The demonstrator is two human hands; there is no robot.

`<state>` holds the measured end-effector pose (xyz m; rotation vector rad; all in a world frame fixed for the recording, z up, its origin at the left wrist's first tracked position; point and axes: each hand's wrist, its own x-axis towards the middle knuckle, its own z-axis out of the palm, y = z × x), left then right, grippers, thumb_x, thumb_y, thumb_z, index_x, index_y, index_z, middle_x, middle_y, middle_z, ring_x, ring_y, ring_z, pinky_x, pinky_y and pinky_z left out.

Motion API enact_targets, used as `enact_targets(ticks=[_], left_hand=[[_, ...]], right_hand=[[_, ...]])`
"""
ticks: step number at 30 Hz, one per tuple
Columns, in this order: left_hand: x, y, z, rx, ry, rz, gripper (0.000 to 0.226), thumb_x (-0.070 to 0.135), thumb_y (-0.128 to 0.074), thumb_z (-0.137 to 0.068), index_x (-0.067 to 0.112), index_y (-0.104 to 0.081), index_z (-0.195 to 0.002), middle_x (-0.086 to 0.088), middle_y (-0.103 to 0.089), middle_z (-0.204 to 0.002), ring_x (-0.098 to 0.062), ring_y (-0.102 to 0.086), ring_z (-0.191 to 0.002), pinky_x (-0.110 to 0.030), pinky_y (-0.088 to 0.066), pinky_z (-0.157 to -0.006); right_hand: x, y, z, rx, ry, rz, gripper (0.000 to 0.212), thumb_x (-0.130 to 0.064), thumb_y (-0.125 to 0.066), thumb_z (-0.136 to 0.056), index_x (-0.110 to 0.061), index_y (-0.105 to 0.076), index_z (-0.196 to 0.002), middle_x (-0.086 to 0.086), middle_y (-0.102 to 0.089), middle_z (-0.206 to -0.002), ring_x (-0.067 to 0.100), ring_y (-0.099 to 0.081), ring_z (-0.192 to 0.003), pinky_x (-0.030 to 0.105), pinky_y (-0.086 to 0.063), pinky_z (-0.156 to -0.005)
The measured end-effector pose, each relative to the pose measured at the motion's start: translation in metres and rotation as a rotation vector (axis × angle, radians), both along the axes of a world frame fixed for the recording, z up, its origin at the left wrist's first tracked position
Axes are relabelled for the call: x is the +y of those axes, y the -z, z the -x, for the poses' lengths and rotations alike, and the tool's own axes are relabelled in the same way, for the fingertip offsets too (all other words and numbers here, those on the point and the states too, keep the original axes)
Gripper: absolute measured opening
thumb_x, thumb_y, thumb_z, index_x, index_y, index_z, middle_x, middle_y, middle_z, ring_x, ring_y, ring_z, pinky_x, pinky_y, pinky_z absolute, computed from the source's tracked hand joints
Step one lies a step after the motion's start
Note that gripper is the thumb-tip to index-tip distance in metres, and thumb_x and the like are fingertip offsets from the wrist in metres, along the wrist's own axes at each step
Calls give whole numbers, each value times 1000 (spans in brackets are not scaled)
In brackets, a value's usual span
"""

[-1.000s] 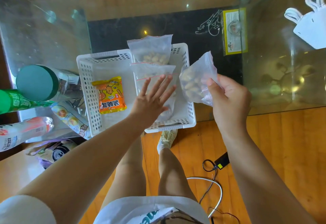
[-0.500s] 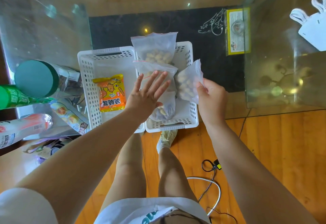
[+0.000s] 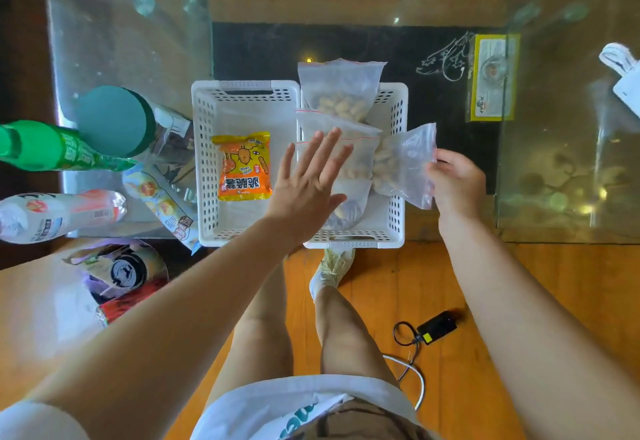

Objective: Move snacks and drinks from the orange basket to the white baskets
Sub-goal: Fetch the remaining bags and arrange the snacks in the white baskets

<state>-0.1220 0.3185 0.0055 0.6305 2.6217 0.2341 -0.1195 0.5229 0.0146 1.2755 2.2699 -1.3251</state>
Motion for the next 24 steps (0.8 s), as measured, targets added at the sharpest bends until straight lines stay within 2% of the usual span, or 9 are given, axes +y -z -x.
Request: enact_targets(ticks=[2, 5, 10, 13, 15, 17, 20, 22, 24], left_hand=[[-10, -15, -11, -28, -147, -82, 74, 41, -47, -93, 23, -4, -150, -3, 0, -160, -22, -2, -148, -46, 1, -116], [-36, -36, -29, -55, -368, -144, 70, 36, -50, -92, 22, -13, -149, -3, -7, -160, -22, -10, -147, -45, -4, -116], [-106, -65, -59, -7, -690, -193, 69, 27, -57, -89, 20, -21, -147, -5, -17, -157, -26, -21, -143, -48, -13, -114], [-152, -76, -68, 46, -866, -184, 68, 20, -58, -87, 19, -24, -146, -5, -18, -157, -26, -20, -143, -50, -16, -113], [-188, -83, -71, 142, -963, -189, 65, 14, -58, -86, 17, -29, -144, -8, -22, -155, -29, -22, -142, -53, -18, -113], [-226, -88, -71, 301, -1008, -180, 63, 10, -58, -82, 12, -36, -140, -13, -29, -152, -32, -27, -139, -52, -22, -112], [-275, -89, -68, 452, -1050, -150, 62, 15, -59, -79, 11, -39, -138, -14, -31, -150, -29, -27, -139, -38, -19, -111], [-302, -85, -64, 441, -1090, -132, 65, 17, -62, -79, 12, -38, -139, -14, -30, -151, -29, -26, -139, -36, -20, -111], [-322, -78, -58, 321, -1099, -127, 66, 18, -65, -80, 12, -37, -140, -15, -27, -152, -31, -24, -141, -42, -22, -111]], right_hand=[[-4, -11, -1, 74, -52, -68, 37, -9, -60, -84, -20, -58, -119, -1, -63, -114, 11, -59, -100, 27, -51, -86], [-22, -31, -2, 221, -171, -194, 43, -5, -62, -80, -20, -55, -120, 0, -58, -118, 6, -53, -102, 19, -44, -87], [-102, -60, -10, 349, -442, -115, 33, -5, -62, -82, -18, -60, -112, -7, -56, -106, 4, -53, -97, 9, -41, -80], [-167, -63, -15, 373, -603, -31, 30, 1, -60, -79, -14, -64, -105, -3, -58, -100, 11, -57, -92, 19, -46, -80], [-214, -58, -21, 351, -726, 38, 29, 3, -58, -79, -12, -65, -103, 1, -60, -102, 13, -57, -93, 26, -47, -83], [-259, -49, -26, 267, -840, 111, 29, 2, -57, -80, -11, -64, -105, 2, -58, -108, 15, -56, -99, 25, -45, -86], [-317, -27, -34, 102, -1016, 115, 33, -6, -56, -85, -12, -57, -117, 6, -52, -120, 20, -53, -107, 21, -39, -84], [-350, -9, -36, -6, -1068, 35, 40, -10, -53, -86, -12, -49, -126, 10, -48, -126, 26, -50, -112, 29, -40, -86], [-371, 8, -34, -97, -1072, -66, 43, -11, -53, -86, -10, -45, -128, 15, -44, -129, 31, -46, -116, 35, -42, -90]])
